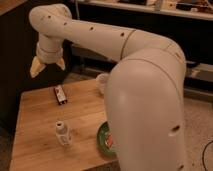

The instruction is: Move the arm in a circular motion

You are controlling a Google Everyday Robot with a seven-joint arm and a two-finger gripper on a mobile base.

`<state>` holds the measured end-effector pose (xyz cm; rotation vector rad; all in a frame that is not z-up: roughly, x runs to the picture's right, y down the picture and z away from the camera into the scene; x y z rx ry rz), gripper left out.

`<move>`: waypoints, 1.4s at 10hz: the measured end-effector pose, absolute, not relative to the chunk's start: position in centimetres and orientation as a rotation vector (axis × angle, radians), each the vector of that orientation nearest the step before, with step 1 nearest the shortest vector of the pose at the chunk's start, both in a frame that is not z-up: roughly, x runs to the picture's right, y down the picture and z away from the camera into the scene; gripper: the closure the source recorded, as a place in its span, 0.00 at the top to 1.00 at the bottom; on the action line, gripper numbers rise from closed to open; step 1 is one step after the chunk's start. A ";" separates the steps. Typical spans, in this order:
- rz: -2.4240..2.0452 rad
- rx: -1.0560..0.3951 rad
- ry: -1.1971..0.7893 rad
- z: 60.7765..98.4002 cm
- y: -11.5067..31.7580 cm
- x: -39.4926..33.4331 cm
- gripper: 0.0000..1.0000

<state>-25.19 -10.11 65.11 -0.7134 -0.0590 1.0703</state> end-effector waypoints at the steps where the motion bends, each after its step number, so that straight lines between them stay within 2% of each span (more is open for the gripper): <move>1: 1.118 -0.701 -0.041 66.1 -10.9 -23.7 0.80; 4: 1.243 -0.666 0.003 66.8 -11.0 -18.3 0.80; 7: 1.370 -0.624 0.054 65.9 -9.1 -10.7 0.80; 11: 1.508 -0.584 0.105 63.6 -4.7 -1.2 0.80; 14: 1.500 -0.597 0.107 60.4 0.2 3.7 0.80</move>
